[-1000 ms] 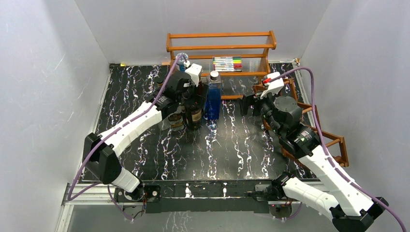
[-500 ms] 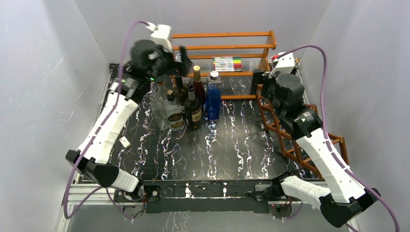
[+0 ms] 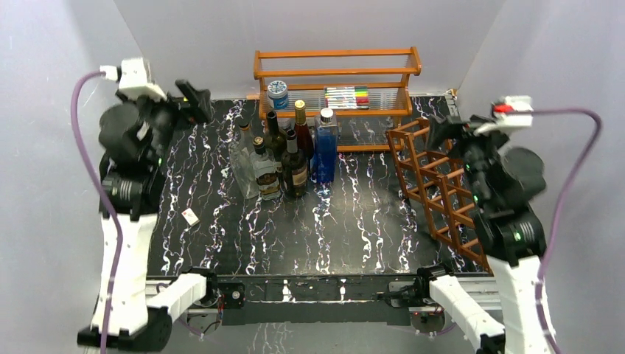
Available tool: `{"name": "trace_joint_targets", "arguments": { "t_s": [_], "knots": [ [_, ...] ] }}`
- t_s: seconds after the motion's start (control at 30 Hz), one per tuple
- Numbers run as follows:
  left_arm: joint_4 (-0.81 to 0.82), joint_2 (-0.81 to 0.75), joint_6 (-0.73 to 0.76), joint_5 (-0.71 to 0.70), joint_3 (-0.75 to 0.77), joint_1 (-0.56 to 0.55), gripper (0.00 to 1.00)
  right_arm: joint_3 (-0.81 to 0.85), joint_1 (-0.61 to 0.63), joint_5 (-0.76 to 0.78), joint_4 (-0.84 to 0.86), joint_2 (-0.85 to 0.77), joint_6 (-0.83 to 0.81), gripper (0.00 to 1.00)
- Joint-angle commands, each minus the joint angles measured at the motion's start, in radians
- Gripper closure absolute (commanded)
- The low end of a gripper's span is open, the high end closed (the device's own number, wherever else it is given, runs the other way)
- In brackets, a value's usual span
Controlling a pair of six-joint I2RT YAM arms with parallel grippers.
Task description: Take the wine bottle off the wine rack
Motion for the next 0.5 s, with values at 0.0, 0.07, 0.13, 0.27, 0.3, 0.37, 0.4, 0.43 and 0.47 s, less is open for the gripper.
{"name": "trace_joint_targets", "arguments": {
  "t_s": [0.0, 0.07, 0.13, 0.27, 0.3, 0.37, 0.4, 0.43, 0.47],
  "knots": [
    [0.153, -0.198, -0.013, 0.017, -0.200, 0.000, 0.02, -0.045, 0.000, -0.002, 0.083, -0.139, -0.022, 0.02],
    [0.188, -0.242, -0.009, 0.006, -0.245, 0.000, 0.02, -0.063, 0.004, 0.083, 0.085, -0.155, -0.016, 0.02],
    [0.176, -0.251, -0.007, -0.008, -0.251, 0.000, 0.02, -0.072, 0.007, 0.126, 0.073, -0.149, 0.008, 0.02],
    [0.141, -0.242, -0.004, 0.002, -0.232, 0.000, 0.02, -0.083, 0.007, 0.101, 0.062, -0.134, 0.021, 0.02],
    [0.140, -0.246, -0.002, 0.005, -0.237, 0.000, 0.02, -0.083, 0.007, 0.093, 0.060, -0.130, 0.023, 0.02],
    [0.144, -0.259, 0.003, 0.006, -0.258, -0.001, 0.02, -0.085, 0.007, 0.075, 0.061, -0.131, 0.027, 0.02],
    [0.147, -0.268, 0.006, 0.003, -0.270, 0.000, 0.02, -0.084, 0.007, 0.069, 0.062, -0.134, 0.027, 0.02],
    [0.148, -0.275, 0.010, -0.001, -0.280, 0.000, 0.02, -0.085, 0.007, 0.066, 0.065, -0.135, 0.026, 0.02],
    [0.147, -0.281, 0.012, -0.006, -0.289, 0.000, 0.02, -0.084, 0.007, 0.066, 0.067, -0.135, 0.025, 0.02]
  ]
}}
